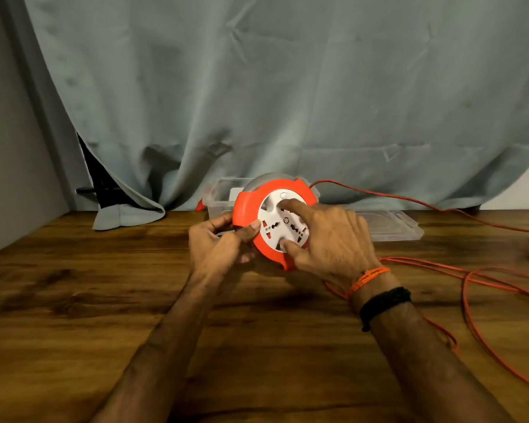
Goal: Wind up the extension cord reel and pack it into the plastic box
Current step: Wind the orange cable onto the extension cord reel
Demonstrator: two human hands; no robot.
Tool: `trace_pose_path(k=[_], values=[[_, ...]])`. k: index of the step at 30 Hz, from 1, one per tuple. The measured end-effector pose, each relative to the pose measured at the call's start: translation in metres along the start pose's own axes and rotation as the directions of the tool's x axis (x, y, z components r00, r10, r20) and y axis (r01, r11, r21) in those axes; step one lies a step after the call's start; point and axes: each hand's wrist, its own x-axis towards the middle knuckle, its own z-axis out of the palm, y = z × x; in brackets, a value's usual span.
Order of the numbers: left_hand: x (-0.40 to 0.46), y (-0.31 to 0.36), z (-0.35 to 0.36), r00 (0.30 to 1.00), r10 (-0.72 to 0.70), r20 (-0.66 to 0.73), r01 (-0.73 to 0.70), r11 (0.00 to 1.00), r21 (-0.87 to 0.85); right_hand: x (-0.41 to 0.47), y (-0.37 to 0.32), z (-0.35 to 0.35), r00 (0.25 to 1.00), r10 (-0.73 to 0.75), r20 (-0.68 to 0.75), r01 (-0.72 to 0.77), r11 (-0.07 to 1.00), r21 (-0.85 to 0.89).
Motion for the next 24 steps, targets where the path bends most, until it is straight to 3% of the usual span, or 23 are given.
trace_pose_path(k=[4,17,19,21,22,24], values=[[0.001,-0.002,-0.001,1.000,-0.015,0.014,0.015,1.000,0.006,-0.001,0.003,0.006,0.992,-0.061,0.114,0.063,0.998,-0.011],[-0.005,0.003,0.001,0.995,0.003,0.099,-0.004,1.000,0.016,-0.001,0.007,0.014,0.993,-0.043,0.111,0.051,0.997,-0.064],[-0.006,0.002,0.001,0.995,0.018,0.099,-0.021,0.999,0.032,-0.003,0.006,0.014,0.998,0.036,0.054,-0.036,0.999,0.000],[-0.005,0.001,0.002,0.996,0.025,0.084,-0.028,0.999,0.027,-0.002,0.001,0.016,0.976,0.218,-0.030,-0.209,0.960,0.187],[-0.005,0.001,0.004,0.997,0.027,0.076,-0.029,0.999,0.021,0.000,-0.002,0.020,0.938,0.345,-0.040,-0.319,0.900,0.298],[-0.007,-0.002,0.008,0.997,0.033,0.066,-0.034,0.999,0.002,0.005,-0.006,0.029,0.800,0.595,0.076,-0.539,0.658,0.526]])
